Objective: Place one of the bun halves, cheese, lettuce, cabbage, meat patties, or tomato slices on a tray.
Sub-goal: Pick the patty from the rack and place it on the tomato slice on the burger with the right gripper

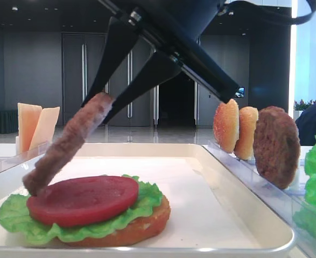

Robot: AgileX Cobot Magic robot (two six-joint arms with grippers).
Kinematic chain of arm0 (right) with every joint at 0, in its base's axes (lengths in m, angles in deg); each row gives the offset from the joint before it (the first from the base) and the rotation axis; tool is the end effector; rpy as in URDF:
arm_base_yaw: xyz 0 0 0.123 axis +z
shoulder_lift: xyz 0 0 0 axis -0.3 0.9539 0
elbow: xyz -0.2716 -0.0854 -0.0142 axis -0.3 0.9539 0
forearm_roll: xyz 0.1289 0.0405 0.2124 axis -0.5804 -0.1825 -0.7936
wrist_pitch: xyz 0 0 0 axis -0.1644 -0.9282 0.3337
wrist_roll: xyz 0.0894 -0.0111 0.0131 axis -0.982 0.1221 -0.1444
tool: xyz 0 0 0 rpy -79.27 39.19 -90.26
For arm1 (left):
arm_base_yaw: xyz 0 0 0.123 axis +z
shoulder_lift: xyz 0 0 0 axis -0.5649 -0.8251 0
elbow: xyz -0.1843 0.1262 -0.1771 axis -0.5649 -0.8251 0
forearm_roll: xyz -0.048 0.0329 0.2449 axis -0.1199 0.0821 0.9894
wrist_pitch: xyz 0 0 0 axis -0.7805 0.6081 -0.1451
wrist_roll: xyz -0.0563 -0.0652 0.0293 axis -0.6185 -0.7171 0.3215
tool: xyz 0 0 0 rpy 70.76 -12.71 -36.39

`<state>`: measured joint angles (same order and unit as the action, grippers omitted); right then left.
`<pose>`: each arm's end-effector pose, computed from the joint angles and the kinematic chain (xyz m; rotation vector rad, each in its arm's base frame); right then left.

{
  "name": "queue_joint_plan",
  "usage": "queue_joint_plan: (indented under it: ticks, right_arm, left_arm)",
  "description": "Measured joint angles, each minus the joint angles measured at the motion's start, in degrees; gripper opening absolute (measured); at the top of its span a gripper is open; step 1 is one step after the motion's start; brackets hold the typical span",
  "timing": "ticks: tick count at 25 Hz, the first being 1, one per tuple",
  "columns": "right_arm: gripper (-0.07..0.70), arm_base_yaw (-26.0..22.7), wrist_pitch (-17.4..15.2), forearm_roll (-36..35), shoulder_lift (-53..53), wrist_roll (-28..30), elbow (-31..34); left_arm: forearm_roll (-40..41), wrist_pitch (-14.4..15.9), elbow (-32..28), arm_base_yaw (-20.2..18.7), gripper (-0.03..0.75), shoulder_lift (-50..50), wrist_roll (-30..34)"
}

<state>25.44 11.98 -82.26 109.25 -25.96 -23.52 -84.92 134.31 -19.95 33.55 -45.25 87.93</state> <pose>0.2242 0.2642 0.2077 -0.3063 2.8420 1.0260 -0.0068 0.0025 0.2661 0.0603 2.1045 0.0514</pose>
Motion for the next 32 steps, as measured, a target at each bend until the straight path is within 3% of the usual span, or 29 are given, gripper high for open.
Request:
queue_joint_plan:
  ticks: [19, 27, 32]
  right_arm:
    - [0.137, -0.63, -0.21, -3.02, 1.53, 2.71, 0.0]
    - [0.257, -0.63, -0.21, -3.02, 1.53, 2.71, 0.0]
    - [0.283, -0.63, -0.21, -2.65, 1.53, 2.71, 0.0]
  left_arm:
    - [0.05, 0.0, 0.0, 0.0, 0.0, 0.0, 0.0]
    - [0.1, 0.0, 0.0, 0.0, 0.0, 0.0, 0.0]
    - [0.1, 0.0, 0.0, 0.0, 0.0, 0.0, 0.0]
